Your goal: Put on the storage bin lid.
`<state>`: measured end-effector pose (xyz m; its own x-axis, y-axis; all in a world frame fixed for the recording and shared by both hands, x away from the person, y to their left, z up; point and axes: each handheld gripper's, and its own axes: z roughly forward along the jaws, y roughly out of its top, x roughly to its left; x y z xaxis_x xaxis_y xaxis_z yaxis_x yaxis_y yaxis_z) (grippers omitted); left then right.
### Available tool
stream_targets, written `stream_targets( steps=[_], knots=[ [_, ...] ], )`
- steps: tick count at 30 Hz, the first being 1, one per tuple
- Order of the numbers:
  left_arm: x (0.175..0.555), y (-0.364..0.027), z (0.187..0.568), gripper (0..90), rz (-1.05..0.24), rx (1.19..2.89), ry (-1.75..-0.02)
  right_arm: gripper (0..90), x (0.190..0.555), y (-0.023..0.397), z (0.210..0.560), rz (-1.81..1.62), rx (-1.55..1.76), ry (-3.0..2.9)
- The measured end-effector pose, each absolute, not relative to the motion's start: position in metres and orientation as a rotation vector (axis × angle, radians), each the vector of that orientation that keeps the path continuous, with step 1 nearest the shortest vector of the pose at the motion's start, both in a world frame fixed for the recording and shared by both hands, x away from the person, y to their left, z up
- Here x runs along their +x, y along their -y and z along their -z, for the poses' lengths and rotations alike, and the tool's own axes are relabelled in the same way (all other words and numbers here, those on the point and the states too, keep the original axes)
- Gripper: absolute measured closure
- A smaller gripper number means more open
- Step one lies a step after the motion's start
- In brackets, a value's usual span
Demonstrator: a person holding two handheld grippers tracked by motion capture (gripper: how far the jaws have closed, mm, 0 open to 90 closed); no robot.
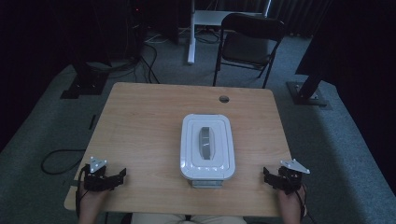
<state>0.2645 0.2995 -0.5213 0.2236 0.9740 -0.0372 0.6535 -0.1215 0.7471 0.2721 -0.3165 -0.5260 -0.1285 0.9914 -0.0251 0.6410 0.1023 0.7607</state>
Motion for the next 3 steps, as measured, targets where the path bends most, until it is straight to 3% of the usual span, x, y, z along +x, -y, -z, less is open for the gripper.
stream_targets(
  steps=[3],
  knots=[
    [0.2645, -0.2989, 0.5213, 11.3, -0.638, 1.861, -1.5, 13.5, 0.2724, 0.3162, 0.5262, -0.818, 1.593, -1.836]
  ],
)
